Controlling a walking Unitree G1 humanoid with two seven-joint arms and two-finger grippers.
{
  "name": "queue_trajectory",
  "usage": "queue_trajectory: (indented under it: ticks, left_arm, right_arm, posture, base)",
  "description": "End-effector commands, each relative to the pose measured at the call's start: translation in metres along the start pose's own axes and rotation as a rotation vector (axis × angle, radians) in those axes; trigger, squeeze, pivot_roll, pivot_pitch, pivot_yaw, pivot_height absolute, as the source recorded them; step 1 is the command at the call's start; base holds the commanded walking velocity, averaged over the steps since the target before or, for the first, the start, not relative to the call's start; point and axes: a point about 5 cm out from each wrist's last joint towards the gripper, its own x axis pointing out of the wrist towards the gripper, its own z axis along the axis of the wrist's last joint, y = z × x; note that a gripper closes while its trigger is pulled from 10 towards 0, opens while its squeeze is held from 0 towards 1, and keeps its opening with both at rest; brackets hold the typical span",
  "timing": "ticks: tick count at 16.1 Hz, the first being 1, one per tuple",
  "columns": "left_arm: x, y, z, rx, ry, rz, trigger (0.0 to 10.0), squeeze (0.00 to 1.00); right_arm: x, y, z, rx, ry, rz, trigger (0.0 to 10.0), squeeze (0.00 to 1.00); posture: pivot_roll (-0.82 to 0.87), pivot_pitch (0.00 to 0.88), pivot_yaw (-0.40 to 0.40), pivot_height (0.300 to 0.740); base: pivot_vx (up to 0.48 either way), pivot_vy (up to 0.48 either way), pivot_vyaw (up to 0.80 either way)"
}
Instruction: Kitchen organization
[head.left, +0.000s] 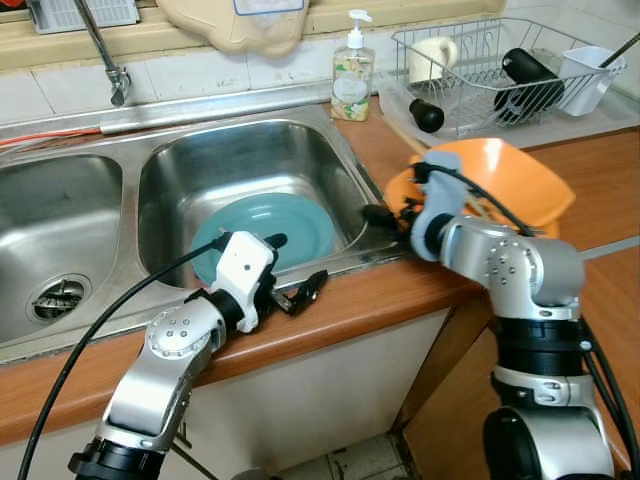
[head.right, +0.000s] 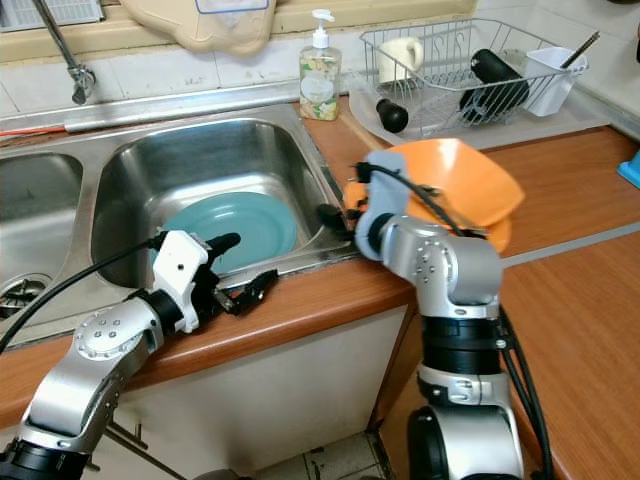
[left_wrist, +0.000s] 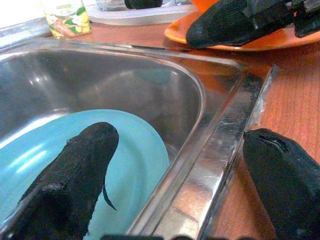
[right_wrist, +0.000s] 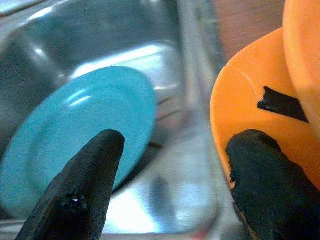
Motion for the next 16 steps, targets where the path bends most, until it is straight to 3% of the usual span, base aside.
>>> queue_trajectory:
  ticks: [1, 6, 11, 14, 16]
  left_arm:
    - [-0.003, 0.003, 0.006, 0.017, -0.011, 0.013, 10.0, 0.2]
    - [-0.002, 0.003, 0.006, 0.02, -0.012, 0.012, 10.0, 0.2]
    - [0.0, 0.002, 0.006, 0.019, -0.012, 0.003, 10.0, 0.2]
    - [-0.001, 0.002, 0.008, 0.017, -0.022, 0.013, 10.0, 0.2]
    - [0.0, 0.001, 0.009, 0.015, -0.027, 0.014, 10.0, 0.2]
  right_arm:
    - [0.001, 0.009, -0.006, -0.004, 0.026, 0.057, 10.0, 0.0]
    - [-0.011, 0.016, 0.011, -0.104, -0.111, 0.138, 10.0, 0.0]
    - [-0.035, 0.019, 0.035, -0.175, -0.263, 0.224, 10.0, 0.0]
    - [-0.053, -0.006, 0.064, -0.267, -0.471, 0.061, 10.0, 0.0]
    - [-0.058, -0.022, 0.069, -0.333, -0.471, -0.025, 10.0, 0.0]
  posture:
    - [0.0, 0.0, 0.038, 0.74]
    - [0.0, 0.0, 0.043, 0.74]
    - [-0.01, 0.0, 0.047, 0.74]
    - [-0.01, 0.0, 0.051, 0.74]
    - [-0.02, 0.0, 0.054, 0.74]
  base:
    - [0.0, 0.0, 0.0]
    - [0.0, 0.0, 0.0]
    - [0.0, 0.0, 0.0]
    - [0.0, 0.0, 0.0]
    - [0.0, 0.0, 0.0]
